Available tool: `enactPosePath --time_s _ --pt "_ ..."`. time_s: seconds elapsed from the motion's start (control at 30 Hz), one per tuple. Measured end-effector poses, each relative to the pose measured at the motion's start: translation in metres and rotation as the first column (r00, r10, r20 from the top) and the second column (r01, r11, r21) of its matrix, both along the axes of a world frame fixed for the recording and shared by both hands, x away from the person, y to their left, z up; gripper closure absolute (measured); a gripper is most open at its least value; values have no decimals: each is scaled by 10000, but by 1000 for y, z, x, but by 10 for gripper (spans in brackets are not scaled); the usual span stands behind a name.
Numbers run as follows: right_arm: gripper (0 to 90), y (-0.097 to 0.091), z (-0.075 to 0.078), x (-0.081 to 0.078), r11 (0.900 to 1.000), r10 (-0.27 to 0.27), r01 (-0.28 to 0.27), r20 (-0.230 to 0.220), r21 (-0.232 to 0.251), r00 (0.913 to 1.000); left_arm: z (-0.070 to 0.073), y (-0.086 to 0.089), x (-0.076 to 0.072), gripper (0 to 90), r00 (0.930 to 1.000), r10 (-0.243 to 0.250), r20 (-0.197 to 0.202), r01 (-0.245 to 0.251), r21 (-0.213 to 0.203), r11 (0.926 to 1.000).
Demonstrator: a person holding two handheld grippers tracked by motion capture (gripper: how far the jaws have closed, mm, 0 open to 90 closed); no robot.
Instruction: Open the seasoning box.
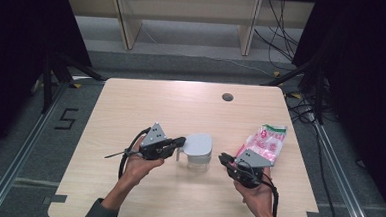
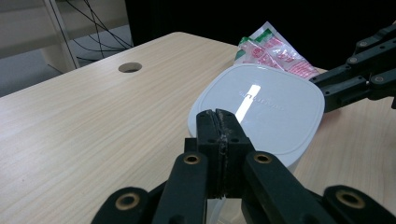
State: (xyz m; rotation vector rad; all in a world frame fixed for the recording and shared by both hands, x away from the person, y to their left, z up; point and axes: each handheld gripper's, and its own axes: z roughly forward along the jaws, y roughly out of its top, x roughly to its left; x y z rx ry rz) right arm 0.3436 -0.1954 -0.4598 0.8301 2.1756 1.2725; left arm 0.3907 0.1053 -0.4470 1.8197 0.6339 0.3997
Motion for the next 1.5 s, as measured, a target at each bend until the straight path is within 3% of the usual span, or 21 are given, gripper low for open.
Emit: enactPosePath --time_s 0.03,0.07,0.1,0.17,0.27,0.3,0.33,0.4,0.43,0.57,0.67,0.8,0.83,0.9,0.93,1.03,1.17,1.2,1.23,1.27,1.5 --pt "824 0 1 1 10000 40 -40 66 -1 10000 0 0 0 884 10000 -14 26 14 28 10000" --pt "838 1 2 1 9997 42 -39 -171 230 9998 0 0 0 885 10000 22 1 -22 19 10000" --pt "847 1 2 3 9997 142 -141 -30 218 9999 0 0 0 885 10000 12 33 -12 62 10000" --pt "875 2 4 3 9997 147 -141 -310 205 9994 0 1 0 885 10000 40 13 -40 36 10000" --pt "890 6 6 4 9993 317 -314 -171 198 9994 -1 2 1 886 10000 29 20 -29 52 10000" --pt "898 8 7 3 9993 272 -264 -304 281 9992 -1 3 3 885 9998 -75 191 71 186 9998" --pt "900 8 7 5 9991 383 -384 51 200 9993 -1 3 2 885 9998 -71 171 68 182 9998" --pt "900 12 8 5 9980 623 -622 -86 87 9980 -1 3 2 885 10000 9 59 -10 106 9999" --pt "900 13 9 6 9978 656 -656 173 42 9977 -1 3 2 882 10000 0 58 -1 81 10000" --pt "900 17 12 6 9975 706 -705 366 -46 9968 -1 3 2 882 10000 -3 70 3 92 10000" --pt "900 21 15 5 9965 831 -831 180 16 9964 -1 2 2 882 10000 20 69 -21 70 10000" --pt "900 25 18 6 9969 778 -772 417 -165 9961 -1 2 2 882 10000 -23 26 23 67 10000" --pt "900 25 18 8 9955 937 -924 694 -228 9932 -1 2 3 882 10000 -39 13 39 52 10000" --pt "900 26 18 7 9968 794 -797 511 50 9955 -1 3 3 879 10000 2 37 -2 57 10000" --pt "900 26 19 8 9957 929 -928 420 -47 9948 -1 3 3 872 10000 -19 22 19 37 10000" --pt "900 27 20 8 9955 948 -944 423 -99 9946 0 5 4 818 9992 -406 14 406 -122 9991" --pt "900 31 23 7 9952 983 -980 638 -86 9931 2 11 0 697 9998 -168 -67 166 -207 9996" --pt "900 32 25 7 9952 977 -975 480 -68 9941 1 13 -1 653 9992 -389 7 389 -215 9990" --pt "900 34 24 7 9960 895 -899 636 24 9940 0 14 -3 622 9993 -349 127 351 -198 9992" --pt "900 35 25 8 9953 969 -971 600 3 9935 -1 16 -7 580 9998 -60 168 63 -164 9998" --pt "900 44 29 11 9928 1199 -1191 692 -151 9904 -10 32 -27 466 9997 17 247 -27 443 9990"
